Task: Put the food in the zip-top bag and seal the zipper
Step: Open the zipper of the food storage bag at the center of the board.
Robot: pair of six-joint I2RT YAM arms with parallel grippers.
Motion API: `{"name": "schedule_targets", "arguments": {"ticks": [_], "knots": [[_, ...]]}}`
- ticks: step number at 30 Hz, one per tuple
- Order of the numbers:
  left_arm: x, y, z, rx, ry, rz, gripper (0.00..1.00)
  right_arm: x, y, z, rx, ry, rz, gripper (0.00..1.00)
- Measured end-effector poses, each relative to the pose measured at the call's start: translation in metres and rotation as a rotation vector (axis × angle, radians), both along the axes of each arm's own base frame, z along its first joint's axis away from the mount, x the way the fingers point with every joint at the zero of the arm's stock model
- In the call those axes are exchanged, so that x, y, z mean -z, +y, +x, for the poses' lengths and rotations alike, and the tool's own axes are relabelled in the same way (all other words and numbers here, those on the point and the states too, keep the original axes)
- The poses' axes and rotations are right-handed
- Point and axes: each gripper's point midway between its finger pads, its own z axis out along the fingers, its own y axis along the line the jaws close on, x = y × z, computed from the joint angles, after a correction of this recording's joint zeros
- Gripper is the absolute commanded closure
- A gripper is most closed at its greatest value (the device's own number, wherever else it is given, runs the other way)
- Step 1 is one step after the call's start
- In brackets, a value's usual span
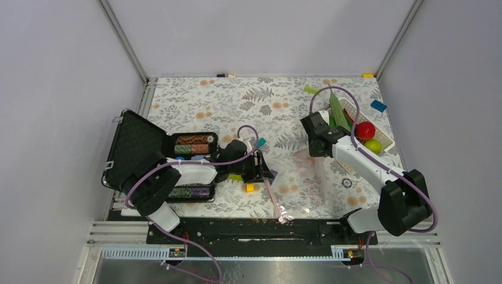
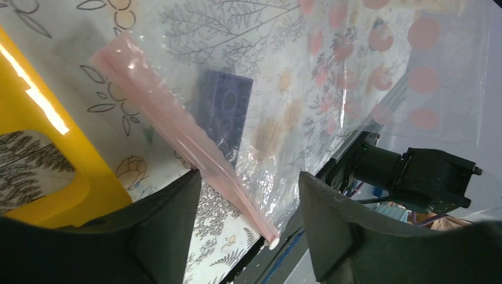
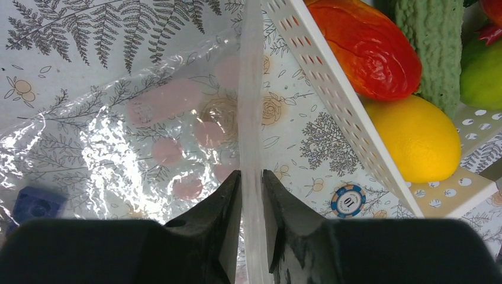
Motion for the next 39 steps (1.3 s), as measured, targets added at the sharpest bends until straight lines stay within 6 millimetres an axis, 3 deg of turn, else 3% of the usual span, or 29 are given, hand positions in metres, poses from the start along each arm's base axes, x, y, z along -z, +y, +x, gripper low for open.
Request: {"name": "schedule_targets", "arguments": {"ticks": [6,22,27,33,35,39], "knots": [[0.0,-0.015,0.001,0.029,0.02,-0.035,0.55,0.002,-0.001,-0.001,0.0,0.001,0.0,0.73],[-0.006,-0.027,0.001,0.06,0.028,-0.047,0.6,0.003,0.0,-0.003,0.0,0.005,0.007,0.72],[-0.002,-0.039,0.011,0.057,0.015,-0.03,0.68,0.002,0.0,-0.006,-0.004,-0.002,0.022,0.71],[0.002,-0.046,0.021,0.045,0.005,-0.012,0.86,-0.001,0.003,-0.013,-0.017,-0.012,0.064,0.68],[0.001,-0.046,0.025,0.038,-0.013,-0.005,1.0,-0.003,0.004,-0.013,-0.019,-0.026,0.075,0.66],[0.003,-0.044,0.029,0.028,-0.027,0.02,1.0,-0.01,0.004,-0.015,-0.02,-0.059,0.095,0.46]]}}
